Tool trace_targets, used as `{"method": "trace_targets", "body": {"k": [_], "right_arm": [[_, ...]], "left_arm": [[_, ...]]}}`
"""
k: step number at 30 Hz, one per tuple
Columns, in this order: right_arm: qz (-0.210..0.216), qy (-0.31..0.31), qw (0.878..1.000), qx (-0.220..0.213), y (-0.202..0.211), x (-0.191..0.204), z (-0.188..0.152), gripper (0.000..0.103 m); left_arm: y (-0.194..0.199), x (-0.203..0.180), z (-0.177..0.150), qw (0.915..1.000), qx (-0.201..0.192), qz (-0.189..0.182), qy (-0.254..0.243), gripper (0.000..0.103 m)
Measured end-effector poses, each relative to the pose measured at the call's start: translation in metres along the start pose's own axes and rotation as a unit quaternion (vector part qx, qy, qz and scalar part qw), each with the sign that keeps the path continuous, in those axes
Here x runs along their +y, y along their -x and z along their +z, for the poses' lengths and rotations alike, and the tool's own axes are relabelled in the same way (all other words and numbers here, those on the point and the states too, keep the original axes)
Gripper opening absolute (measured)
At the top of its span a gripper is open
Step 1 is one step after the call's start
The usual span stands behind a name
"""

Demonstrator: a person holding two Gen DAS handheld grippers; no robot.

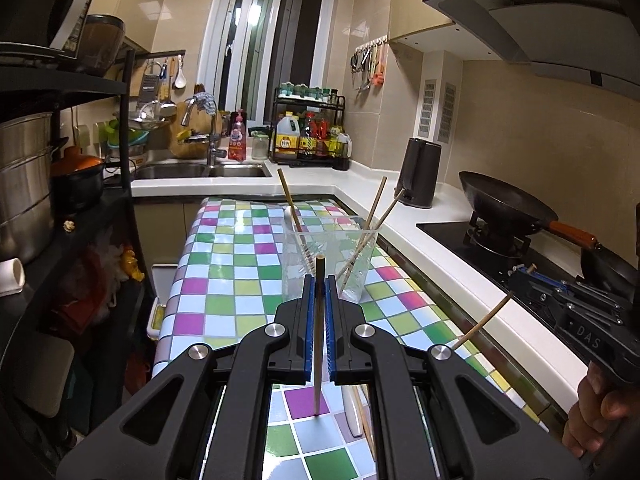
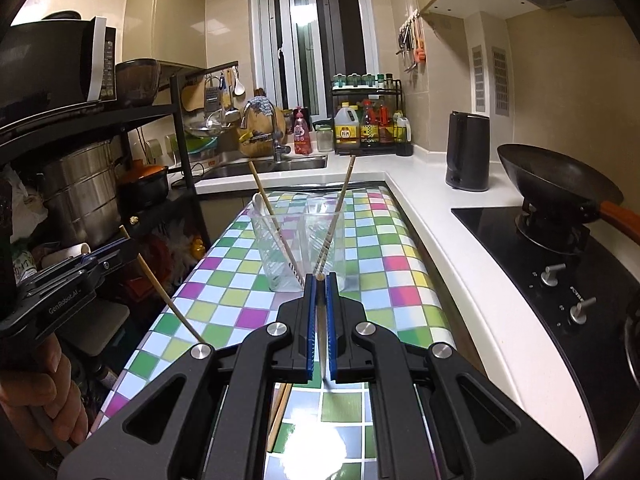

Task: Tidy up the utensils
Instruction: 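Lift and carry the chopstick with the left tool while the right tool carries its chopstick to the container, then open the left tool over the container while the right tool drops its chopstick in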

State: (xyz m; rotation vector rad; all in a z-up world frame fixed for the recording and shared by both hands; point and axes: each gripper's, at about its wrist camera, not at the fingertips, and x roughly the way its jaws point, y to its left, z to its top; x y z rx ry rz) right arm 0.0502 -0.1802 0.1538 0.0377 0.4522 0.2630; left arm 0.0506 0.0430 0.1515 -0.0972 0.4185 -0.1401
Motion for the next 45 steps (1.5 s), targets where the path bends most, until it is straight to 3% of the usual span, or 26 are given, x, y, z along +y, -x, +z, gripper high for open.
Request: {"method": "trace_targets", "body": {"k": [13,21,30,37,45], "right_arm": [[0.004,0.013,0.999,0.029,-0.018,0.004,0.043,0.005],[0.012,0.018,0.999,0.028,-0.027,0.000,0.082,0.005],[0.025,0.035,0.999,-0.007,-0.037,0.004,0.154,0.005],[0.020,0.044,0.997,-0.052,-0.052,0.012,0.208,0.005],[0.008,0.054,0.995,-0.079,-0.087,0.018,0.227,0.005]], "left_arm": [[-0.011,-0.003,0.018,0.9996,0.026,0.000,-0.006,0.005],[-0.019,-0.004,0.055,0.9993,0.033,-0.010,-0.014,0.005],[-0.039,-0.003,0.124,0.9989,0.029,-0.033,-0.019,0.005],[-0.053,-0.005,0.184,0.9990,-0.012,-0.037,-0.019,0.005],[-0.092,0.013,0.208,0.9993,-0.021,-0.032,0.001,0.005]]}}
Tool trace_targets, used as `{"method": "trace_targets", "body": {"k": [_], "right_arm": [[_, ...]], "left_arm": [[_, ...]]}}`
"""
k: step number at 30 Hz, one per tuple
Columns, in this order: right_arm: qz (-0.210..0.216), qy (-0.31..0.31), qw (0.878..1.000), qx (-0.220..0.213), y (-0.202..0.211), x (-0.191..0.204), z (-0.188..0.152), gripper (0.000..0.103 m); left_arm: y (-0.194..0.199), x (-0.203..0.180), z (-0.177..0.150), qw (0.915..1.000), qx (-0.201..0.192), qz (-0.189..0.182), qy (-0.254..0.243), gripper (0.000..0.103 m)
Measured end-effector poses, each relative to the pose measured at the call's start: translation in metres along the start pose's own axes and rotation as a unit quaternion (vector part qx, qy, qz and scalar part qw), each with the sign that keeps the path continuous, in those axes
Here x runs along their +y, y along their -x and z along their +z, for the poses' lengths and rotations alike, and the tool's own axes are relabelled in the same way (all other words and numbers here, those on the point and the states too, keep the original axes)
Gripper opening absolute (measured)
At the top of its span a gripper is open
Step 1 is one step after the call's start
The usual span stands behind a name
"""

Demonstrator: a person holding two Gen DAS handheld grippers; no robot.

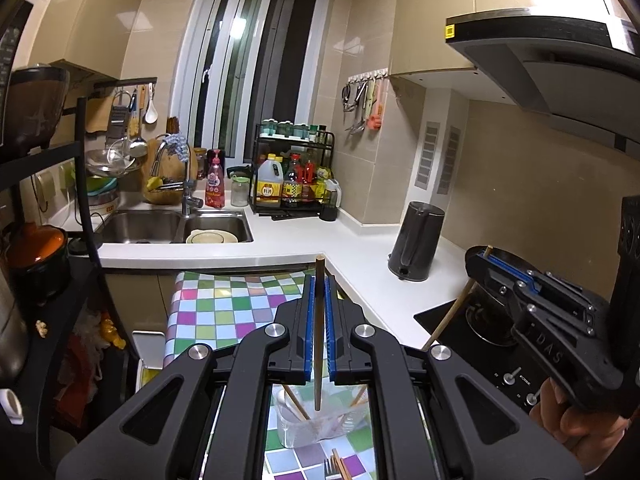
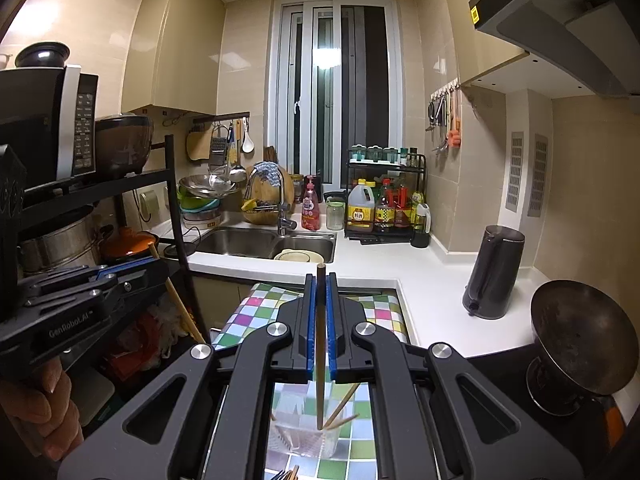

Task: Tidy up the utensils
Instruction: 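Open the left tool over the container while the right tool drops its chopstick in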

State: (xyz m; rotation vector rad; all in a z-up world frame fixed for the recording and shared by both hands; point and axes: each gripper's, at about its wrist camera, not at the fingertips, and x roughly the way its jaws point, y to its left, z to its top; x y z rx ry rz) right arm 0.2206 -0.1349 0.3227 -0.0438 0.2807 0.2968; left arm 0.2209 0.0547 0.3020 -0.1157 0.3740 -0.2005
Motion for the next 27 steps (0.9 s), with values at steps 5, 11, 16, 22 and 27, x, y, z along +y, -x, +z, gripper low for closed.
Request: {"method": "trace_targets", "body": {"k": [5,11,16,22,27], "right_arm": [[0.005,-0.001,1.000,0.011,-0.033,0.001,-0.018,0.005],[0.007,-0.001,1.000,0.028,-0.058,0.002,-0.034,0.005],[0.007,-0.001,0.999,0.041,-0.070,0.001,-0.046,0.005],[0.008,-0.002,0.998,0.056,-0.080,0.001,-0.059,0.005],[0.011,-0.004,0.997,0.071,-0.091,0.002,-0.070,0.005]], "left_arm": [[-0.025,0.014,-0.011,0.9998,0.019,0.004,0.004,0.005],[-0.045,0.026,-0.026,0.9992,0.040,0.003,0.009,0.005],[-0.057,0.034,-0.042,0.9983,0.056,0.003,0.014,0.005],[-0.069,0.038,-0.056,0.9972,0.074,0.004,0.014,0.005],[-0.077,0.038,-0.066,0.9964,0.084,0.001,0.012,0.005]]}}
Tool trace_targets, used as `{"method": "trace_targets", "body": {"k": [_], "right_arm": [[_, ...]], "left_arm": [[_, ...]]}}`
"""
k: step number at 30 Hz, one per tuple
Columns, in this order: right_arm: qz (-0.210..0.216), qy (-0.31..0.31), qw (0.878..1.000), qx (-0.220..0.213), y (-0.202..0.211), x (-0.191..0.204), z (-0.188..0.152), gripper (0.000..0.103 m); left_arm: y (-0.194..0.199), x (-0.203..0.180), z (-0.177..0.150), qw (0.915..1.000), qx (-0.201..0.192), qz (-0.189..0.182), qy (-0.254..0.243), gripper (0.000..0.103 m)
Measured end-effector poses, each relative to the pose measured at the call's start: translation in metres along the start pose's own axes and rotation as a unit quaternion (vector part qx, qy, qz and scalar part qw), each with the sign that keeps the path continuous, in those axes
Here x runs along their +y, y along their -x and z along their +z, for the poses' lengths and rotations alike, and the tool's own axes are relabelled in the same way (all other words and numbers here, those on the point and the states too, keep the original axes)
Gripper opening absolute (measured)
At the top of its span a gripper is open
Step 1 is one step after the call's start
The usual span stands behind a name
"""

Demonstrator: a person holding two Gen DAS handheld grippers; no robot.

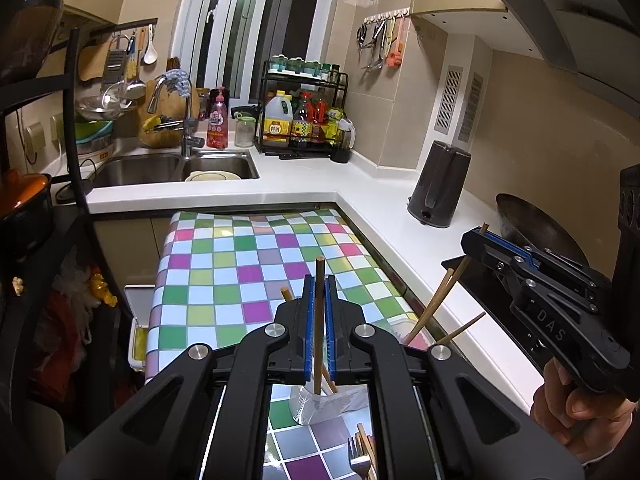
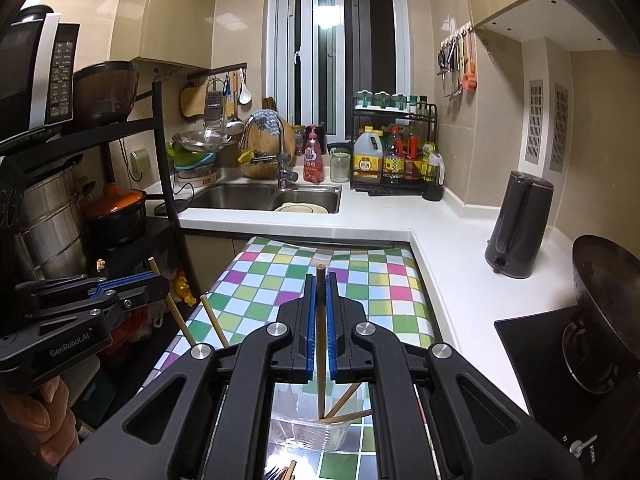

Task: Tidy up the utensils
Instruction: 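Open the left tool over the container while the right tool drops its chopstick in, then grasp another wooden chopstick with the left tool while the right tool grasps one too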

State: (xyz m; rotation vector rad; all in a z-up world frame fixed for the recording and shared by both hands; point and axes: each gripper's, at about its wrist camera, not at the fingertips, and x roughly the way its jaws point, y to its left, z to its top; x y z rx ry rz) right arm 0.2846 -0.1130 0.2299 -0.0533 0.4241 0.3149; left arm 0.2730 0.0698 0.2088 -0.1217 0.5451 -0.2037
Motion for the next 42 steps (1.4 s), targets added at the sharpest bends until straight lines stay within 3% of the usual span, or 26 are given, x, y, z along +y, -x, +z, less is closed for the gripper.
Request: {"method": "trace_targets", "body": {"k": [7,9,10,12,18,23,29,31,35,38,42], "right_arm": [[-0.010,0.004,1.000,0.025,-0.011,0.001,-0.013,0.009],[-0.012,-0.001,1.000,0.026,-0.006,-0.002,-0.013,0.014],[-0.014,-0.002,1.000,0.025,-0.003,-0.003,-0.012,0.021],[-0.022,-0.002,1.000,0.019,0.007,-0.005,-0.011,0.026],[-0.036,-0.001,0.999,-0.010,0.058,-0.008,-0.012,0.026],[-0.037,-0.003,0.998,-0.040,0.110,-0.004,-0.035,0.026],[-0.030,-0.013,0.998,-0.047,0.153,0.006,-0.091,0.024],[-0.023,-0.025,0.998,-0.044,0.160,0.009,-0.115,0.005],[-0.019,-0.066,0.997,-0.032,0.166,0.012,-0.172,0.004],[-0.010,-0.093,0.995,0.014,0.155,0.022,-0.224,0.004],[0.000,-0.085,0.994,0.068,0.145,0.039,-0.282,0.004]], "left_arm": [[-0.012,0.004,-0.009,0.9995,0.029,-0.013,0.003,0.008],[-0.007,0.006,-0.009,0.9996,0.025,-0.009,0.010,0.029],[-0.003,0.007,-0.008,0.9997,0.020,-0.009,0.013,0.032],[0.007,0.005,-0.007,0.9999,0.010,-0.004,0.011,0.032],[0.048,-0.008,-0.016,0.9996,-0.026,0.011,0.002,0.032],[0.085,-0.024,-0.059,0.9986,-0.044,0.026,-0.009,0.032],[0.109,-0.036,-0.131,0.9986,-0.043,0.030,-0.010,0.017],[0.114,-0.041,-0.159,0.9979,-0.051,0.037,-0.018,0.013],[0.113,-0.045,-0.211,0.9970,-0.057,0.050,-0.015,0.010],[0.108,-0.039,-0.245,0.9986,-0.025,0.044,0.015,0.010],[0.103,-0.042,-0.279,0.9983,-0.006,0.058,0.000,0.010]]}}
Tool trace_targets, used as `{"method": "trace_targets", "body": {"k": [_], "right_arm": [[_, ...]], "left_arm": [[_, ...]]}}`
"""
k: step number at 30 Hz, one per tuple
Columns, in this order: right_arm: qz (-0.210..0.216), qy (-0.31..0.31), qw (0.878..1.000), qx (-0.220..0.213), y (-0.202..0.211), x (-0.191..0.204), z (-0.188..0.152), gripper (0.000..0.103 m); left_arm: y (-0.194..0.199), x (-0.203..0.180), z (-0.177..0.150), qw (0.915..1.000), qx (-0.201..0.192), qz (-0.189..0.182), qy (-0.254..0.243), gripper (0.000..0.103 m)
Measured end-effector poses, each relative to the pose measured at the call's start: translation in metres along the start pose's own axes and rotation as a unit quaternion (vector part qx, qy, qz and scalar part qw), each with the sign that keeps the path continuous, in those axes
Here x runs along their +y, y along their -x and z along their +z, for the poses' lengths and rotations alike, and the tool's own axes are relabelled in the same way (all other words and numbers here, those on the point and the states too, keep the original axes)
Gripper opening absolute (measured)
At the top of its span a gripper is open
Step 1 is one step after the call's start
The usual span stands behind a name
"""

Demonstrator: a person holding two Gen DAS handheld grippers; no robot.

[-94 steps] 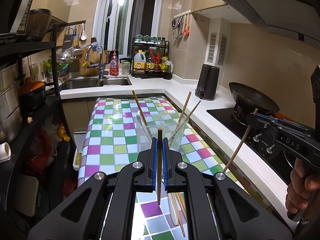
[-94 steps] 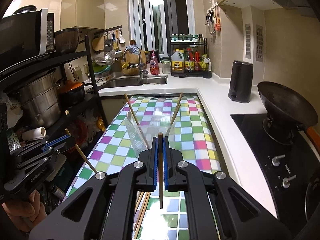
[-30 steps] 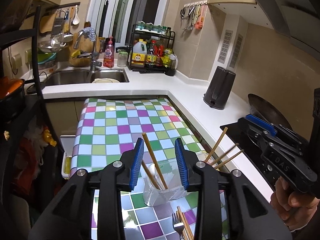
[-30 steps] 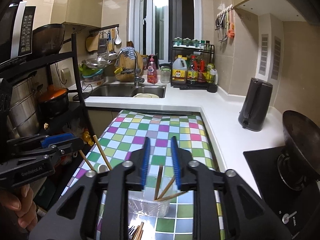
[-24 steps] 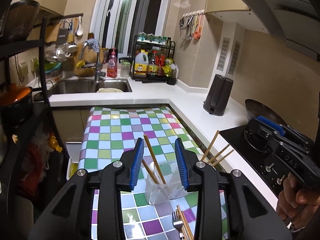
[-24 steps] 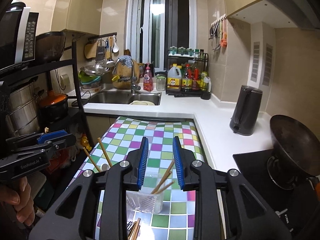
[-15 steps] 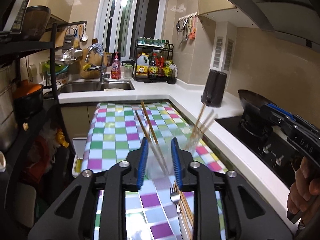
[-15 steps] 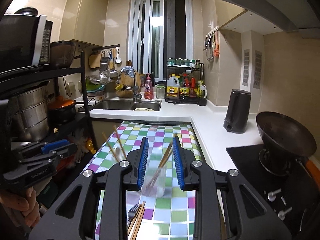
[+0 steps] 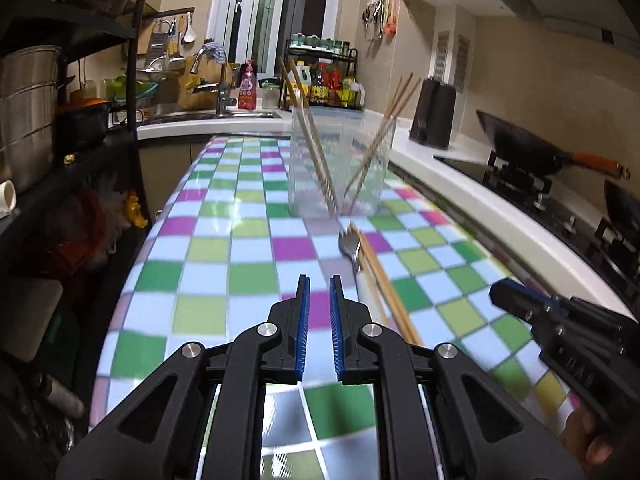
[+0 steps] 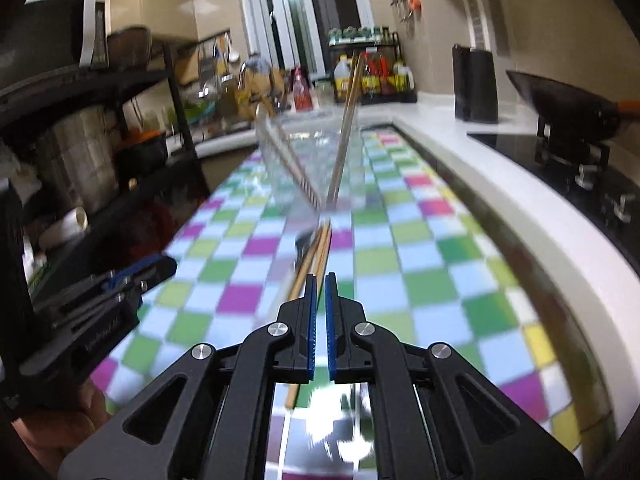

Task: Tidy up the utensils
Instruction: 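Grasp another wooden chopstick with the left tool while the right tool grasps one too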

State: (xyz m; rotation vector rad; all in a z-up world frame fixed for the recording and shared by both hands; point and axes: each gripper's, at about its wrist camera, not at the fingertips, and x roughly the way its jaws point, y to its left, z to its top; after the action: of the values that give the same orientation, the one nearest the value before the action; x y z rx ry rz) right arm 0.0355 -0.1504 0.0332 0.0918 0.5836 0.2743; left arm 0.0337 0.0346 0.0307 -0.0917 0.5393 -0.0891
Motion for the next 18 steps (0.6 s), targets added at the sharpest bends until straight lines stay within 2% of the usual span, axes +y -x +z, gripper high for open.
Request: {"method": "trace_targets", "body": {"k": [5,11,18], "right_arm": [[0.002,-0.009,0.999,0.036,-0.015,0.002,-0.037,0.006],[0.027,0.006,0.998,0.054,-0.023,0.010,-0.044,0.008],[0.030,0.026,0.996,0.082,-0.033,0.018,-0.051,0.008]], "left_arm": [[-0.004,-0.001,-0.020,0.9997,0.025,0.004,0.006,0.010],[-0.008,-0.007,-0.030,0.9985,0.050,-0.022,0.007,0.010],[-0.017,-0.011,-0.030,0.9965,0.072,-0.040,0.014,0.010]]}}
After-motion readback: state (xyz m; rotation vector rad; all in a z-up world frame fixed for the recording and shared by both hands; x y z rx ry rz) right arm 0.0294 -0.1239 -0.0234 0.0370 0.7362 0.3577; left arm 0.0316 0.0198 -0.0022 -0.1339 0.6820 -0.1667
